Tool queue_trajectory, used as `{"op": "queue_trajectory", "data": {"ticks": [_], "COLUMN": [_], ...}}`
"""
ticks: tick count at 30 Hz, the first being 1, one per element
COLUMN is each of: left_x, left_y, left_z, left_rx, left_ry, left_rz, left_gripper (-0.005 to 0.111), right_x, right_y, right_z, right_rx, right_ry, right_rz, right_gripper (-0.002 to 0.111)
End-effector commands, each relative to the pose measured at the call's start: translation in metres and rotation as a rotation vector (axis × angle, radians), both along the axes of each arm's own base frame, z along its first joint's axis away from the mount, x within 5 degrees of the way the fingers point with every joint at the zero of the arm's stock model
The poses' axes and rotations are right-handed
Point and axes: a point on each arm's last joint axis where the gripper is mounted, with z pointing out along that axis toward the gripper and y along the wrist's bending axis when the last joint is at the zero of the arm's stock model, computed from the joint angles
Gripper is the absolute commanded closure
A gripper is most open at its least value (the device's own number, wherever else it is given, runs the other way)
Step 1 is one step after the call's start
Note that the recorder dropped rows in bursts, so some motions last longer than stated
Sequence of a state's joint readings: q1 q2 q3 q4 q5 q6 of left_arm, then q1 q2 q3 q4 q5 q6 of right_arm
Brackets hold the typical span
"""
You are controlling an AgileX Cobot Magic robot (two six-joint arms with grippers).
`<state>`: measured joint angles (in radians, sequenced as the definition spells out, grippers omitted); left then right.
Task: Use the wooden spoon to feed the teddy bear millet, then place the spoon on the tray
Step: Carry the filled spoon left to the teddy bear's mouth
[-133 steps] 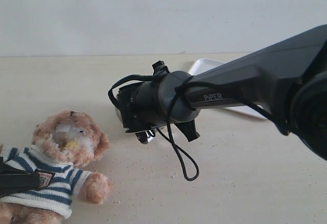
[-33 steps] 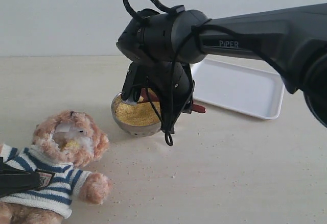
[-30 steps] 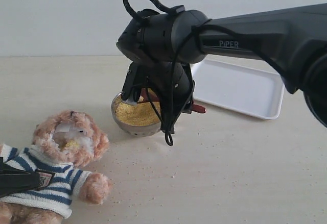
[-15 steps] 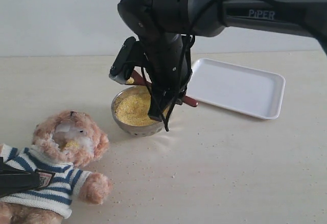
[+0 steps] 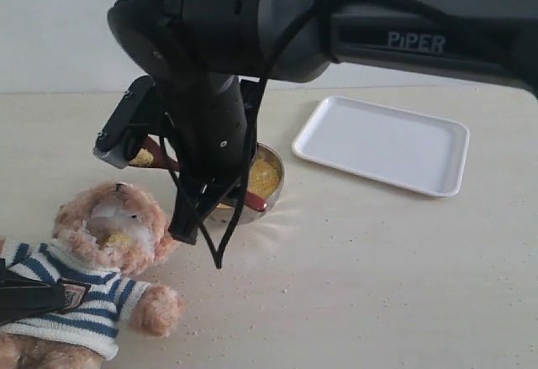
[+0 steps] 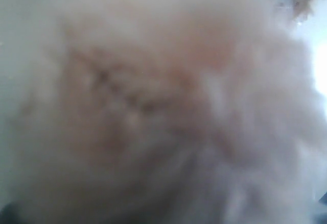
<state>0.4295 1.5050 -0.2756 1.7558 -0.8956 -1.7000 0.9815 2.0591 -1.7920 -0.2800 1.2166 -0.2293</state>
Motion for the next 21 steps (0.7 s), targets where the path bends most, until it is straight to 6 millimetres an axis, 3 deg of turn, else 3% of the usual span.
{"op": "queue_trajectory", "data": {"ticks": [1, 7, 15, 21], "left_x": [0.000, 0.000, 0.000, 0.000], "left_y": [-0.001, -0.001, -0.001, -0.001], "left_z": [0.003, 0.003, 0.003, 0.003], "left_rx": [-0.018, -0.018, -0.018, -0.018], "left_ry": [-0.015, -0.015, -0.015, -0.015], "left_rz": [0.003, 0.003, 0.003, 0.003], "left_gripper": [0.101, 0.101, 0.101, 0.101], "right_x": [-0.019, -0.044, -0.053, -0.052], "right_y": [0.010, 0.024, 0.006, 0.004], "right_z": [0.006, 0.001, -0.038, -0.041], "right_rx": [0.041, 0.033, -0.093, -0.115], "right_ry": [0.029, 0.042, 0.110, 0.094], "right_rz": [-0.001, 0.045, 0.008, 0.009], "right_gripper": [0.109, 0.109, 0.109, 0.109]}}
